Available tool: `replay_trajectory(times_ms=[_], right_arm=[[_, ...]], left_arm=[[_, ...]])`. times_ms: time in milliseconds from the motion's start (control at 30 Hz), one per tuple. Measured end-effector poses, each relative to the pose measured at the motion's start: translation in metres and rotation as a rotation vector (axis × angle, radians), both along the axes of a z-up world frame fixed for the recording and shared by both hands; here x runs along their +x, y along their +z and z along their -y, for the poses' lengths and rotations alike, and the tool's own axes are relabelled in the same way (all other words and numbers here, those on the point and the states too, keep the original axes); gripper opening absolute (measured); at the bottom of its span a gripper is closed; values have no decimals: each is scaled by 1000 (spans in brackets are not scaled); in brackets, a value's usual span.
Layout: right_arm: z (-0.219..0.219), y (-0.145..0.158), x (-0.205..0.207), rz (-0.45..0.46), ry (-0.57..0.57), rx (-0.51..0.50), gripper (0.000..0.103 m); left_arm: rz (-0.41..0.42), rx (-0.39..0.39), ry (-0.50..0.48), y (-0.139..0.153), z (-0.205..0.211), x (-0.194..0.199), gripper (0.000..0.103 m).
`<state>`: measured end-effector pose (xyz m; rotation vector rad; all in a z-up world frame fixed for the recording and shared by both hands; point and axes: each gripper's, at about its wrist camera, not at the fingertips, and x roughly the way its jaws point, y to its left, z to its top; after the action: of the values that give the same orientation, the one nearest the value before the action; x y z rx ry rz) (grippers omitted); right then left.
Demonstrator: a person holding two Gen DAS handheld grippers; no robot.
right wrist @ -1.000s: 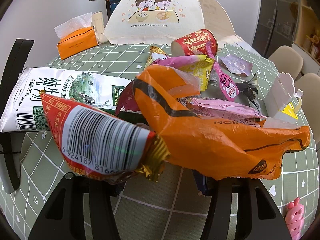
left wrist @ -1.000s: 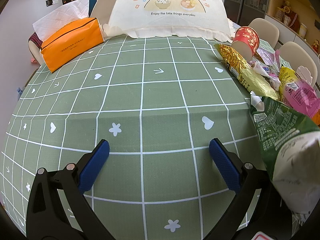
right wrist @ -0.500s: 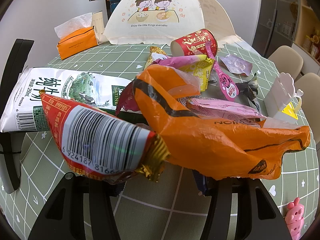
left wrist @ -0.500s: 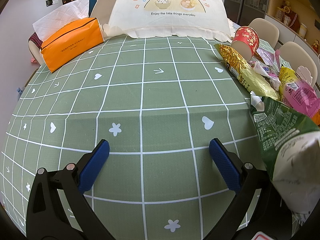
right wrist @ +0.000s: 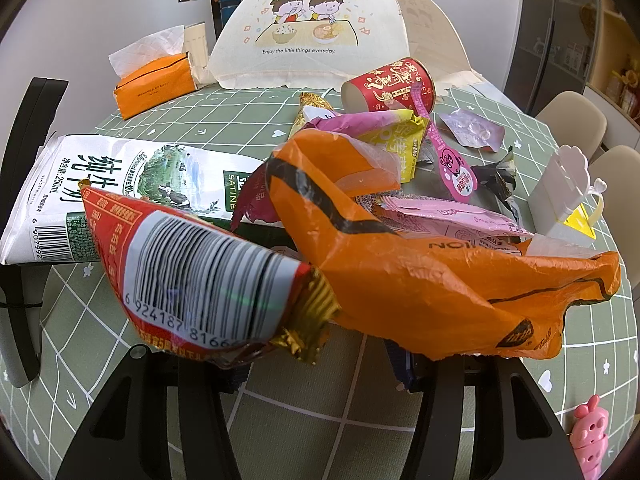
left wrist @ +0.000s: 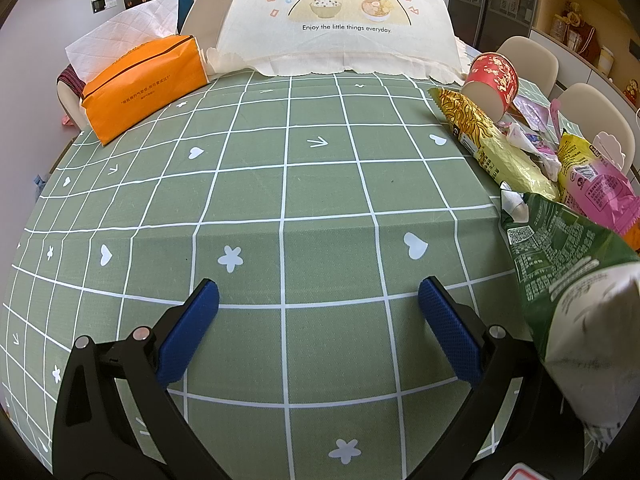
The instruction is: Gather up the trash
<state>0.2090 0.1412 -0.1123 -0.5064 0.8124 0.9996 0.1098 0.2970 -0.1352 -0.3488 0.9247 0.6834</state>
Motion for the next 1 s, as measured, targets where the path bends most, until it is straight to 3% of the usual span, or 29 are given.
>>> replay_trajectory(times_ms=[467,633,700,733,800,933,1000], right_arm=[[0,0,0,0,0,0,52],[0,0,1,0,1,1,52],[-1,0,-1,9,1,-4,54],[0,1,-3,26,-11,-12,62],[-1,1,-5,65,-46,-30,65],[4,1,7,-24,-68,10,66],[10,2,0,-14,-60,-34,66]], left_arm=[[0,1,1,-1,1,-2,95],[-12,-6,109,-1,2,17,95],[-26,-23,48,0,4,38,95],[-31,-24,1,0,5,50,95],[-37,-34,-112,2,8,78,95],[11,-97,-328,10,12,125,89],[9,-75,-394,19,17,134,89]])
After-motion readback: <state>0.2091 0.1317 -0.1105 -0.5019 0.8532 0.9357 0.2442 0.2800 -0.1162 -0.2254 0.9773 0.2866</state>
